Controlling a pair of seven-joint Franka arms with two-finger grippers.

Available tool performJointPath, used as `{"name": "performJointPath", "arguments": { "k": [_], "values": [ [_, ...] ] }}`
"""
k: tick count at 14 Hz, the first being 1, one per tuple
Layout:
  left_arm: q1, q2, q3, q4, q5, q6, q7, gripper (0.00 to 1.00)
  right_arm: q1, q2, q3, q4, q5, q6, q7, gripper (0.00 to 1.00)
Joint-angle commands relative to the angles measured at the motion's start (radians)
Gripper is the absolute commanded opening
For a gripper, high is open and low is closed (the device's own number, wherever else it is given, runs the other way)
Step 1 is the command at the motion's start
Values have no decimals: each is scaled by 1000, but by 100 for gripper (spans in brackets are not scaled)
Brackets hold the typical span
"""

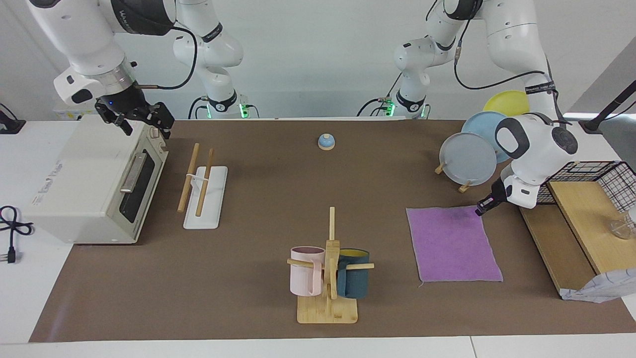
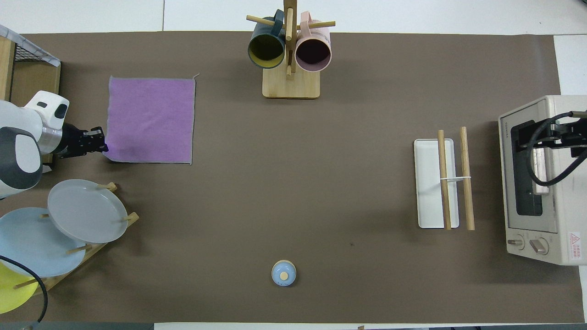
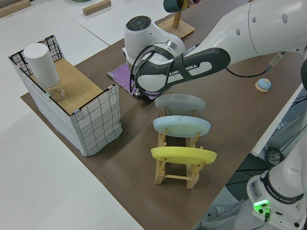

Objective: Fold towel and hang on rack
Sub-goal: 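Lift the grasped edge with the left gripper and fold it over the towel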

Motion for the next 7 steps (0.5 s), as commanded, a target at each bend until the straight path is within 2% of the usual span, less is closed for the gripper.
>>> {"name": "performJointPath", "arguments": {
  "k": [1,4,7],
  "values": [
    [-39,-30,2,13,65,-51,31,0,-5,-13,1,-23,18,25,1,100],
    [-176,-32,2,99,223,-145,46,0,-5,-13,1,-23,18,25,1,100],
    [-353,-35,4,90,346,-133,35,0,-5,-13,1,-23,18,25,1,100]
  ]
}}
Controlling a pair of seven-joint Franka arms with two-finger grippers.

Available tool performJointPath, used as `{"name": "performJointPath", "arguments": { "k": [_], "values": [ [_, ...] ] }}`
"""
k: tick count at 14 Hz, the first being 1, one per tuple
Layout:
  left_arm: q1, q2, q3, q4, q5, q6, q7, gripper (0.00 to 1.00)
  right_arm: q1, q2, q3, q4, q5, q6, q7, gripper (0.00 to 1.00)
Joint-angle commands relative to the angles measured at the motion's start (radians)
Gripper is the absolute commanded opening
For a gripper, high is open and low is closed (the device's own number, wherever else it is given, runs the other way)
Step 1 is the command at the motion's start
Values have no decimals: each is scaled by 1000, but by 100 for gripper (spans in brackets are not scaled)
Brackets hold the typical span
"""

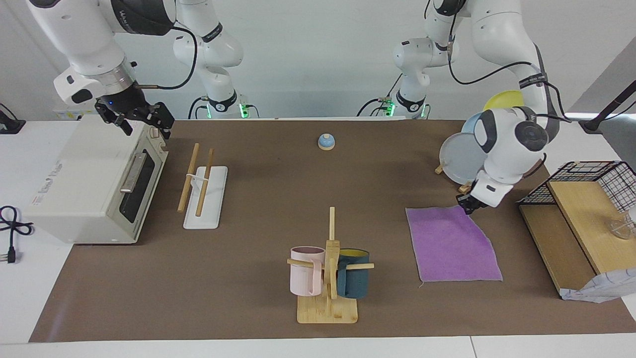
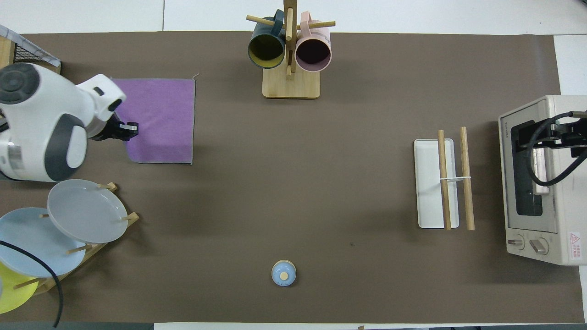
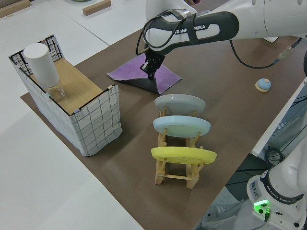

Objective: Fold towel and hang on rack
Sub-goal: 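Lift the grasped edge with the left gripper and fold it over the towel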

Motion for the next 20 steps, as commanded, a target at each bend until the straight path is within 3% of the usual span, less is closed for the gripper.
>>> {"name": "performJointPath", "arguments": {
  "k": [1,8,10,15,20],
  "values": [
    [-139,-9,19,-21,72,-19,-4,0,-5,-13,1,-23,18,25,1,100],
    [-212,9,14,-139,72,118,-164,0,-5,-13,1,-23,18,26,2,100],
    [-208,4,13,-139,63,113,-194,99,-4,-13,1,-23,18,25,2,100],
    [-100,-25,14,-66,-179,61,-95,100,-5,-13,1,-23,18,26,2,100],
    [61,-16,14,-70,-389,107,187,100,-4,-13,1,-23,18,26,2,100]
  ]
}}
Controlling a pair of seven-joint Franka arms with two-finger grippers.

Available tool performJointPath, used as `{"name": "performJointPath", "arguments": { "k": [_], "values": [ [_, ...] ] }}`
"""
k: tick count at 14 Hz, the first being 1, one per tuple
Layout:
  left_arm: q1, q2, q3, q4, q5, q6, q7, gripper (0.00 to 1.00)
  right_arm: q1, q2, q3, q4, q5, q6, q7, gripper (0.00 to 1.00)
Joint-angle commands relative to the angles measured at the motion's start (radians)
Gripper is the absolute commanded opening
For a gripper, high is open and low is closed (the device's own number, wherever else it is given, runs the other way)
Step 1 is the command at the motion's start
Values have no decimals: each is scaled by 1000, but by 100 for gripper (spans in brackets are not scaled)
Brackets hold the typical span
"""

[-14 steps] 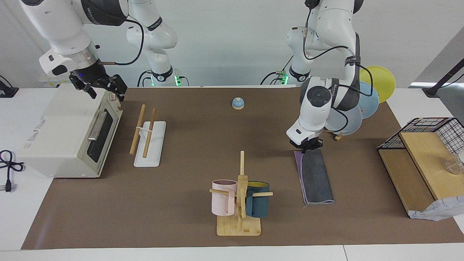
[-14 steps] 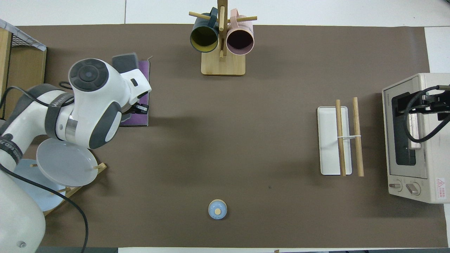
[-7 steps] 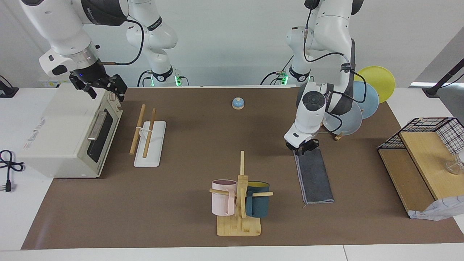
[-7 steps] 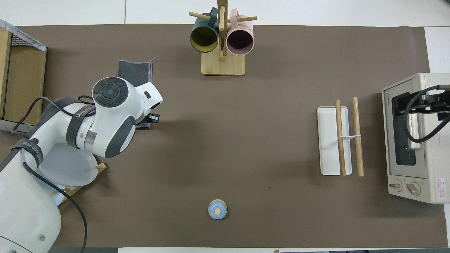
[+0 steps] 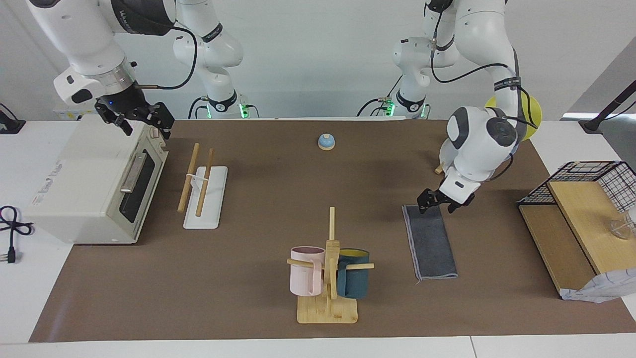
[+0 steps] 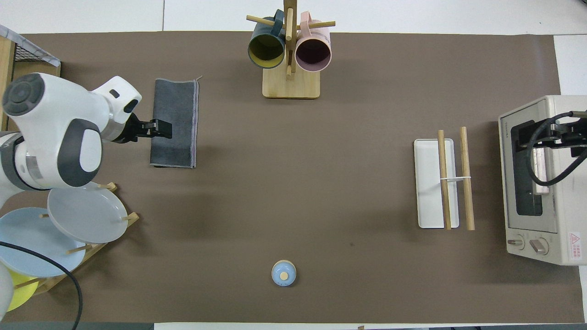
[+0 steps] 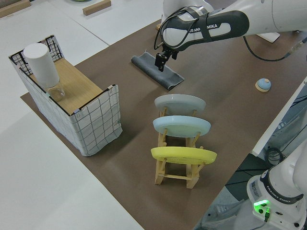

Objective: Fold towel and hang on rack

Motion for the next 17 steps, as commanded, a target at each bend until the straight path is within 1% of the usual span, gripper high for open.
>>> {"name": "performJointPath", "arguments": {
  "k": [1,5,7,9,10,14,17],
  "values": [
    [57,6,-6,-10,-113,21,130,100,-4,-13,1,-23,17,25,2,100],
    [74,72,-7,-10,-213,70,222,99,-4,-13,1,-23,17,25,4,100],
    [69,101,-7,-4,-227,86,223,97,-4,-13,1,-23,17,25,8,100],
    [65,109,-9,-7,-228,104,225,93,-4,-13,1,-23,17,24,10,100],
    [66,112,-9,-7,-228,104,225,90,-4,-13,1,-23,17,24,10,100],
    [63,124,-15,-9,-230,102,225,74,-4,-13,1,-23,17,25,7,100],
    [63,126,-17,-10,-231,101,223,66,-4,-13,1,-23,17,25,4,100]
  ]
}}
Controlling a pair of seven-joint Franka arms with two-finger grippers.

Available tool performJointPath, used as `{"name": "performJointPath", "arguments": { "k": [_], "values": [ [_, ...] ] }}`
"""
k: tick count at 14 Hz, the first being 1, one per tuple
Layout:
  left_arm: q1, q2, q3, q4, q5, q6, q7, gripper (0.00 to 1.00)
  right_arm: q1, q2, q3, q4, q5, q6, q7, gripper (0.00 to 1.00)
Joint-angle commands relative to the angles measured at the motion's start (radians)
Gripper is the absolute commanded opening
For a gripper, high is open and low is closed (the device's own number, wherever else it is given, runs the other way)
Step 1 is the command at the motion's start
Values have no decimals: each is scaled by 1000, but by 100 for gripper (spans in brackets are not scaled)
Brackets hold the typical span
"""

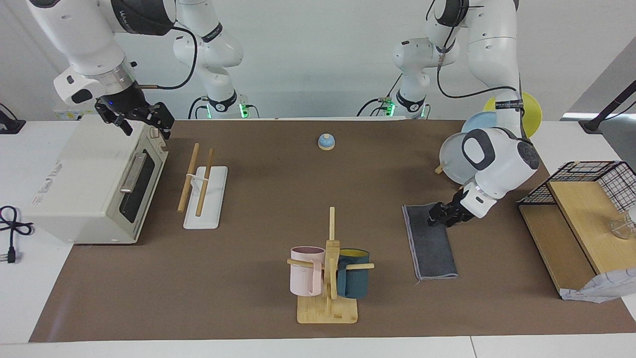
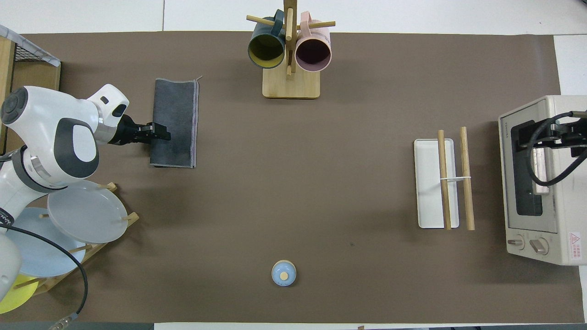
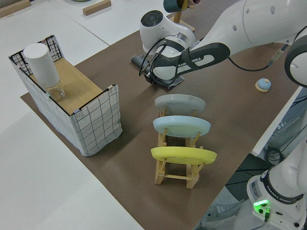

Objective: Fold towel and hang on rack

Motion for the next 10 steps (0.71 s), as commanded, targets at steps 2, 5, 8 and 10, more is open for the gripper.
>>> {"name": "performJointPath", "arguments": {
  "k": [2,5,8,10],
  "values": [
    [-6,7,3,-10,-25,11,19,58,-4,-13,1,-23,17,25,4,100],
    [-4,6,6,-14,-25,4,20,55,-4,-13,1,-23,17,25,10,100],
    [-6,3,6,-17,-23,-8,20,55,-2,-13,1,-24,17,25,13,100],
    [-4,-2,7,-14,-16,-50,28,55,-1,-18,3,-43,17,33,15,100]
  ]
}}
